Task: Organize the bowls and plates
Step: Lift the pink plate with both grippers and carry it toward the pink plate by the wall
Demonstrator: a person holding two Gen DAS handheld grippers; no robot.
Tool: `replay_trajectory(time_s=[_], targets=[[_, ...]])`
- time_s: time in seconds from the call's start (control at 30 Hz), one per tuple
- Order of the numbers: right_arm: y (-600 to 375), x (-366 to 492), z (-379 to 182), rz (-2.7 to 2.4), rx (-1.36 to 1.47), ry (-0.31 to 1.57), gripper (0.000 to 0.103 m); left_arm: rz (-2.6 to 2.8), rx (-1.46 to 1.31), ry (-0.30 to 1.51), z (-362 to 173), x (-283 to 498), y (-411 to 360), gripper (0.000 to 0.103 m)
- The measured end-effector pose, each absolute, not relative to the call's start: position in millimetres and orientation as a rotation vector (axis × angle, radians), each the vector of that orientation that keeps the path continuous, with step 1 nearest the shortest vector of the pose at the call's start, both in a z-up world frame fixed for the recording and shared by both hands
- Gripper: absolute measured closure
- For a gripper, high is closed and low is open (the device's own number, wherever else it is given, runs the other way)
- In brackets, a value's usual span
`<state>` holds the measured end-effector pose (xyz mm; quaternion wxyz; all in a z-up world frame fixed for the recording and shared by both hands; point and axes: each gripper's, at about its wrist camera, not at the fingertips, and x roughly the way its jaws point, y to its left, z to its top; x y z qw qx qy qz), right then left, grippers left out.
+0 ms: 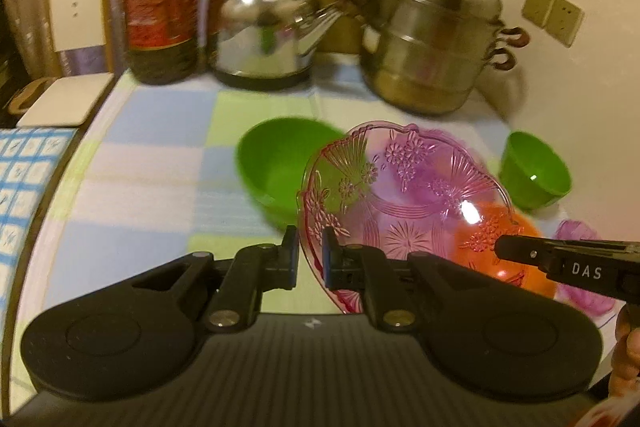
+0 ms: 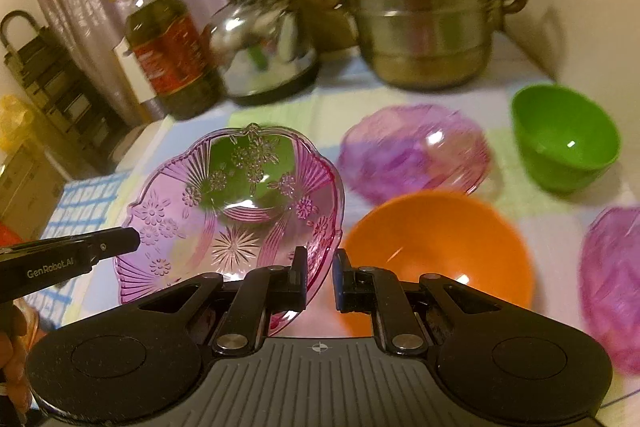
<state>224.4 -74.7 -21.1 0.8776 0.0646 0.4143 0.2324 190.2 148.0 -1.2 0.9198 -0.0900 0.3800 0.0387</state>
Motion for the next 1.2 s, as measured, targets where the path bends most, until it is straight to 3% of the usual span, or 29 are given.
replay_trajectory(time_s=[0.4, 0.77, 1.2], targets=[[-120, 307, 1, 0.374, 0.144, 0.802, 0.091, -0.021, -0.166, 0.755, -13, 301, 97, 0.093], [-129, 370, -46, 0.323, 0.15, 0.844, 0.091, -0.046, -0.113, 0.778, -62, 364, 80, 0.092], [-135, 388, -84, 0.29, 0.142, 0.868, 0.09, -0.052, -0.076, 0.78, -89, 381, 71, 0.092]])
